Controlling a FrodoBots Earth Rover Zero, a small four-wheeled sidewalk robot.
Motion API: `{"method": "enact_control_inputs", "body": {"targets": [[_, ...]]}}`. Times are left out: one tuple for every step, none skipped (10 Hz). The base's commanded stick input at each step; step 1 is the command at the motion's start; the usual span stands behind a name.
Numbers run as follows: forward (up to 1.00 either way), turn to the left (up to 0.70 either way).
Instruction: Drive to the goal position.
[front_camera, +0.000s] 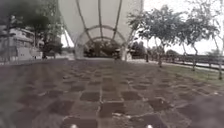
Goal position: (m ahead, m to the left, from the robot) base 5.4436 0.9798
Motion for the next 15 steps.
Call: {"method": "enact_control_inputs", "body": {"targets": [[0.98, 0.00], [0.98, 0.00], [0.98, 0.00], [0.98, 0.00], [0.98, 0.00], [0.98, 0.00], [0.98, 0.00], [0.98, -0.06], [0.98, -0.12], [0.98, -0.16], [0.98, -0.27], [0.98, -0.36], [0.98, -0.39], [0.98, -0.39], [0.98, -0.39]]}}
